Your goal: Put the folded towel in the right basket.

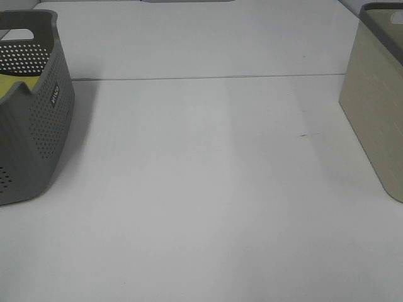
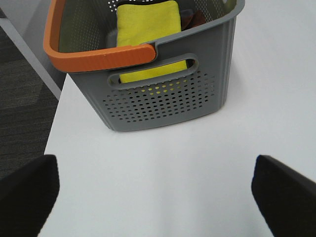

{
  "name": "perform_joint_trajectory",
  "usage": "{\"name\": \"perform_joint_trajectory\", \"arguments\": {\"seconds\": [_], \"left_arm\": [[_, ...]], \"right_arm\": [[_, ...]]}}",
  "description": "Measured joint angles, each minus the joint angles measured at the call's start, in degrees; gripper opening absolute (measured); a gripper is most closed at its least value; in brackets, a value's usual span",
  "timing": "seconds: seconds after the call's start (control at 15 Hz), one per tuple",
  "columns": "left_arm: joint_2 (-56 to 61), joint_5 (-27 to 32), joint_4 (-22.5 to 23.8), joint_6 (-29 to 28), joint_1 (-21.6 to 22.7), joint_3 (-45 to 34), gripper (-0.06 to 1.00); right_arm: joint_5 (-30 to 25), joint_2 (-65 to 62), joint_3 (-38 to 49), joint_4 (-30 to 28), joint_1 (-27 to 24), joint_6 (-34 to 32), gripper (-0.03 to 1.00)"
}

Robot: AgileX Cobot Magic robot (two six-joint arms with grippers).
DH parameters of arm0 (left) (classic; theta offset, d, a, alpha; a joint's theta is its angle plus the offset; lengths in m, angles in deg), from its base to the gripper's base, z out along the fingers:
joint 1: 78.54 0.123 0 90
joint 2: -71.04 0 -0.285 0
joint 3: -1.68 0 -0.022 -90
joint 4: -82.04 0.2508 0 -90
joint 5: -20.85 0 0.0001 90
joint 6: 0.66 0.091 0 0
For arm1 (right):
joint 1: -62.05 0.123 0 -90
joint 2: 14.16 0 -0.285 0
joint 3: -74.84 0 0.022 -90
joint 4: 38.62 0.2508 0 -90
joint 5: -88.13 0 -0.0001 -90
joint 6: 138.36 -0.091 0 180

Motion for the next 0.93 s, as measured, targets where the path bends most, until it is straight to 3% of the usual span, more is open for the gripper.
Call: {"name": "perform_joint_trajectory", "arguments": {"seconds": [0.93], "left_arm": [[0.00, 0.00, -0.11, 0.00, 0.00, 0.00, 0.99]], "right_arm": [[0.00, 0.00, 0.00, -1.89, 0.00, 1.03, 0.97]]}}
